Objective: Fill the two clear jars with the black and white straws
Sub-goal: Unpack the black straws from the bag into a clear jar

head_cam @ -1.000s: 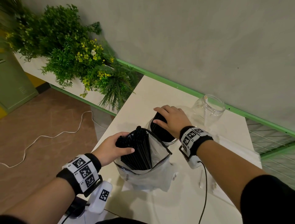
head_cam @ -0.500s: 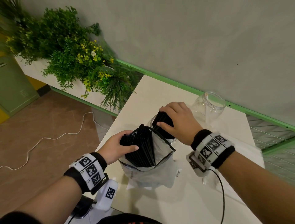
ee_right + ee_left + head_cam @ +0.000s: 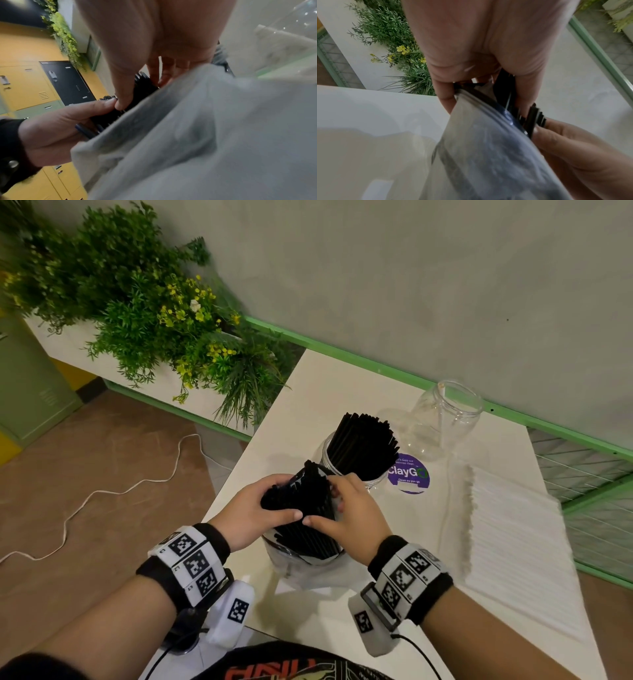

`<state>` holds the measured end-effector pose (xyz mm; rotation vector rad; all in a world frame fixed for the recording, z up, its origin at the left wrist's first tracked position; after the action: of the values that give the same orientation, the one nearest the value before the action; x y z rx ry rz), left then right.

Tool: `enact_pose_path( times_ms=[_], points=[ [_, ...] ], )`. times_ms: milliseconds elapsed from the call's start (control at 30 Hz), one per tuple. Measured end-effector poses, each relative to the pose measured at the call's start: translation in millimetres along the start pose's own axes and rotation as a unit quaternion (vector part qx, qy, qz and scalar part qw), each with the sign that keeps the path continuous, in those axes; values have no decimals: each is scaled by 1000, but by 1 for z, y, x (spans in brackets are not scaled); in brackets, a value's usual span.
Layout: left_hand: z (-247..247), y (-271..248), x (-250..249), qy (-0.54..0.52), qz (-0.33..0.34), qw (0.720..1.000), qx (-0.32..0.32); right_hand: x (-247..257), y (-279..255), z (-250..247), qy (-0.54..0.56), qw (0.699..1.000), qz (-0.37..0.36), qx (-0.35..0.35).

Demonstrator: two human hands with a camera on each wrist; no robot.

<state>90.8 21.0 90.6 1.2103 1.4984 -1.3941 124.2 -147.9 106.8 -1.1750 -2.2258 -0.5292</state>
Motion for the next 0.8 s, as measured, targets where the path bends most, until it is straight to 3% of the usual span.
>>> enact_pose_path(
  times_ms=[367, 567, 667, 800],
  points=[
    [-4, 1, 4, -14, -2, 999, -32, -1, -3, -8, 162, 983, 22, -88],
    [-7, 8, 6, 15, -9, 999, -40, 17, 5, -57, 295, 940, -4, -171],
    [-6, 10, 4, 12, -9, 999, -35, 27, 11, -78, 380, 898, -10, -219],
    [-5, 14, 1, 28, -10, 999, -35, 37, 19, -94, 373, 894, -39, -247]
  ],
)
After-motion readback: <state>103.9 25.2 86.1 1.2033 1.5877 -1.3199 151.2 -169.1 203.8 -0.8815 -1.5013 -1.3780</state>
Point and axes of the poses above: each hand's wrist, its own y-axis towards the middle knuckle, its own z-axis out of the palm, x = y × z, the point moved 5 cm from there along y, towards the middle knuckle, and after that the axes turned 9 degrees about -z, right-handed, at the moved point
